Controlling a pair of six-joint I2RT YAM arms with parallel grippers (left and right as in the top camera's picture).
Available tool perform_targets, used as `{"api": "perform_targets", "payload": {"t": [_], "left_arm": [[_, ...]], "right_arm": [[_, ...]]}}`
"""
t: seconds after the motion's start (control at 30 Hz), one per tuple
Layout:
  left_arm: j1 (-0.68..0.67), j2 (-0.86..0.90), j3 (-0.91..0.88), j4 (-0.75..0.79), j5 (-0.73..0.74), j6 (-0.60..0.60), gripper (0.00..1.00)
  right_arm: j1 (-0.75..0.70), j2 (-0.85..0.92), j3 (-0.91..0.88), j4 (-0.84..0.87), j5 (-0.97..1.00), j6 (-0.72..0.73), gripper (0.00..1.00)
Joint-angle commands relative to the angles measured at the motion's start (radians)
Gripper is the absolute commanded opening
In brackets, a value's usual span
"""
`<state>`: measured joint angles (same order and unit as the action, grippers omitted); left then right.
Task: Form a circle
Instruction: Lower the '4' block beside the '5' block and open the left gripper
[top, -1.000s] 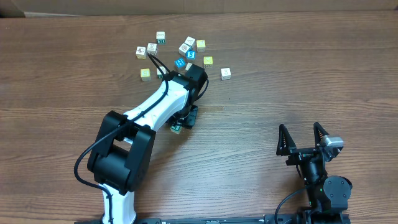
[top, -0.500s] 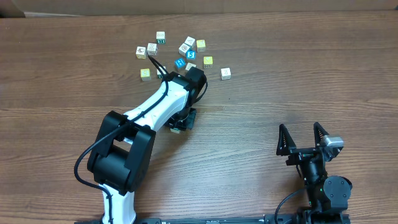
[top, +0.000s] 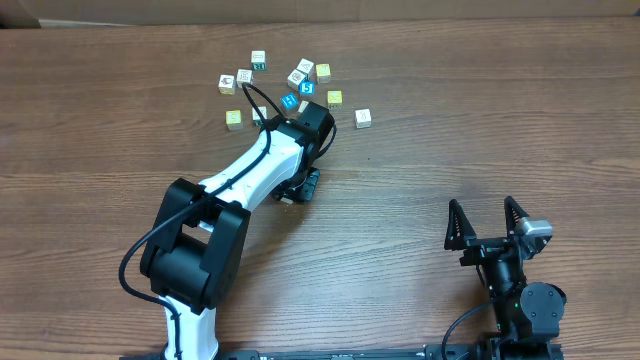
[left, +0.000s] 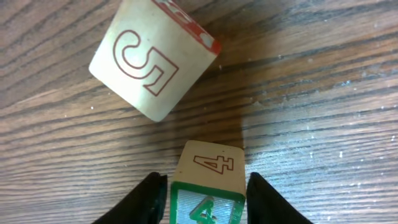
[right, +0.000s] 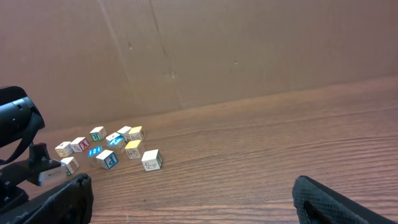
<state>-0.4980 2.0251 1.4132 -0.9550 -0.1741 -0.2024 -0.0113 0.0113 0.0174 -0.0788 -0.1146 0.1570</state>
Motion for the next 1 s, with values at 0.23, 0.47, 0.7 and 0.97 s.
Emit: {"api": "perform_targets", "payload": {"t": [0.23, 0.47, 0.7, 0.97], "left_arm": [[-0.006, -0.002, -0.004, -0.042, -0.013, 0.015, 0.27], [-0.005, -0.002, -0.004, -0.02, -0.016, 0.016, 0.25], [-0.005, -0.002, -0.004, 0.005, -0.021, 0.024, 0.26], [-0.005, -0.002, -0.004, 0.026, -0.021, 0.024, 0.25]], "right_arm": [[0.005, -0.008, -0.01, 0.005, 0.009, 0.003, 1.0], [0.005, -0.008, -0.01, 0.005, 0.009, 0.003, 1.0], [0.005, -0.008, -0.01, 0.005, 0.009, 0.003, 1.0], [0.005, -0.008, -0.01, 0.005, 0.009, 0.003, 1.0]]}}
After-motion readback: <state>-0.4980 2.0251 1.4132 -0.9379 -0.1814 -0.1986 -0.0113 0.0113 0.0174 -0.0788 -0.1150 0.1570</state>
